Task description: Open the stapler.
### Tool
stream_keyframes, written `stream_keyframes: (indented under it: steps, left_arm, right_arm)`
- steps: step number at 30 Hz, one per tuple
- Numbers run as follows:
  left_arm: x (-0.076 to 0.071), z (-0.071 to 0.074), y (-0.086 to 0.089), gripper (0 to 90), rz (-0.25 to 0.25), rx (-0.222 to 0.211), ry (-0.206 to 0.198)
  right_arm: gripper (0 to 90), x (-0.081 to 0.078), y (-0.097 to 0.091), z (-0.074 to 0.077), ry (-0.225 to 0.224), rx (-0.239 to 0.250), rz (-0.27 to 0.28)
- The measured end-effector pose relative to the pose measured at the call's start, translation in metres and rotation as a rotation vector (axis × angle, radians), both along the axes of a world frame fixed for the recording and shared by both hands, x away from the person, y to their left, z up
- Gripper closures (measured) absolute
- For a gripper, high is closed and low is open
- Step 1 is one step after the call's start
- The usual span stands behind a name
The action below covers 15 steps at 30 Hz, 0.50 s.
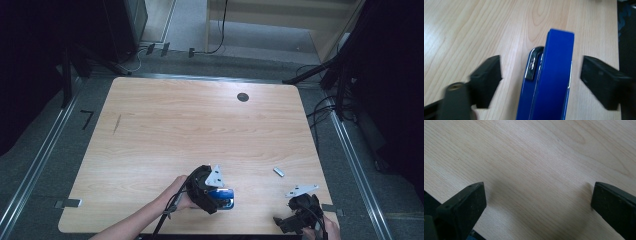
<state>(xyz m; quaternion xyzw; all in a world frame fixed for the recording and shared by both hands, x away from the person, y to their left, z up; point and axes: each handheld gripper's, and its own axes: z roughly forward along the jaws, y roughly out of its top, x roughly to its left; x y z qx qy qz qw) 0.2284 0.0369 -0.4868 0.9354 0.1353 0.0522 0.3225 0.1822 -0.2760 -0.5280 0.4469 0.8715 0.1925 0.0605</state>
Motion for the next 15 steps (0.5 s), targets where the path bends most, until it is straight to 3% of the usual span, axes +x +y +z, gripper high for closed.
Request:
stream_keyframes:
  steps: [6, 15]
  left_arm:
    - [-0.006, 0.001, -0.010, 37.8, -0.017, -0.006, -0.026]
    - [-0.014, -0.001, -0.026, 45.6, -0.046, 0.007, -0.071]
  right_arm:
    - [0.2, -0.002, 0.002, 0.006, -0.029, 0.031, -0.001]
    - [0.4, -0.003, 0.011, 0.013, -0.062, 0.067, 0.001]
